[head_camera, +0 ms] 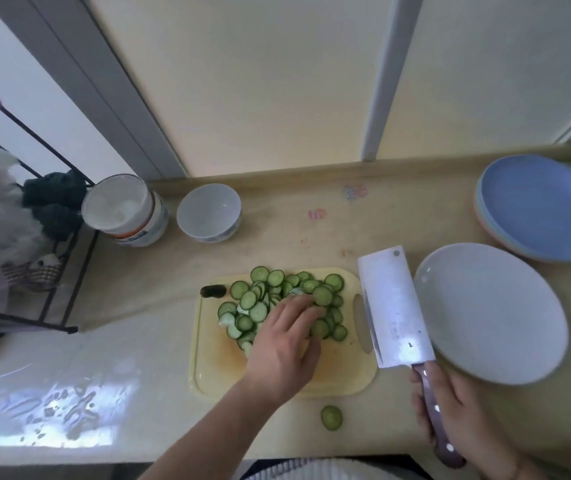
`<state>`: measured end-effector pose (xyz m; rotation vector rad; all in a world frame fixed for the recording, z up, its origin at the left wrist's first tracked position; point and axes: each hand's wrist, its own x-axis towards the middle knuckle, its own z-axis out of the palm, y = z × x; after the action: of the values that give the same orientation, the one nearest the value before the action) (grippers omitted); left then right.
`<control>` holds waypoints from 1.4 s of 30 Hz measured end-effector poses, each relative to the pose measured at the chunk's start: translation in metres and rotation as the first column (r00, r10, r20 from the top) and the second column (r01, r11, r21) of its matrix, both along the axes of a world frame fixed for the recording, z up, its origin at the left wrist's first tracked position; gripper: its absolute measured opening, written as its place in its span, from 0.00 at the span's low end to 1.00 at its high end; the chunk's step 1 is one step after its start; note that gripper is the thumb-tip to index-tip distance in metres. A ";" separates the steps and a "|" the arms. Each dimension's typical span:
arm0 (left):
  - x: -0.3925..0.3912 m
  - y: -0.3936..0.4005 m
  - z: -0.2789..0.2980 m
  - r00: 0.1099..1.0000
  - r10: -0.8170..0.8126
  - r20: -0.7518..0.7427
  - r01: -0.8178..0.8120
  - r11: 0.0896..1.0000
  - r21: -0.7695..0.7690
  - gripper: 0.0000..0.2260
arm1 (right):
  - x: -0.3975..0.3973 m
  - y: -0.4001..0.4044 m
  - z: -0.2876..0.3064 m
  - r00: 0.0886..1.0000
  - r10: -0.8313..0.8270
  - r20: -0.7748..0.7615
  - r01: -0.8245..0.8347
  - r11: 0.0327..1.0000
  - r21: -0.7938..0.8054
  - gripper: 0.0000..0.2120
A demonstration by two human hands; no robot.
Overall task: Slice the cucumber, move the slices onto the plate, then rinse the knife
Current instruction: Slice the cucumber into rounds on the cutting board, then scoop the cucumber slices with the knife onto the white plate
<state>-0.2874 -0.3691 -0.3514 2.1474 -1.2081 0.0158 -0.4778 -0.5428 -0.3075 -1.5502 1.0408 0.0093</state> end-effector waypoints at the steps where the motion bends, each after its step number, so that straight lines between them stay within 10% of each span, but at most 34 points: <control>1: -0.004 -0.009 -0.005 1.000 -0.022 0.009 0.022 1.000 0.003 0.16 | 0.004 -0.002 -0.003 1.000 -0.012 0.015 0.012 1.000 0.029 0.19; 10: -0.001 -0.042 -0.034 0.963 0.243 0.116 -0.259 0.954 0.152 0.20 | 0.007 -0.006 -0.034 0.998 0.054 -0.010 -0.053 0.990 0.127 0.19; 28: -0.002 -0.056 -0.040 0.955 0.251 0.157 -0.284 0.926 0.247 0.21 | 0.034 -0.006 -0.042 0.896 0.427 -0.124 -0.415 0.903 0.113 0.24; 42: -0.012 -0.064 -0.034 0.962 0.123 0.242 -0.220 0.875 0.431 0.36 | 0.023 -0.017 -0.034 0.928 0.371 -0.007 -0.369 0.925 0.087 0.21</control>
<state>-0.2997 -0.4326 -0.3854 2.7215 -1.2208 0.0388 -0.4552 -0.5596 -0.3417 -1.6516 0.7410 0.3306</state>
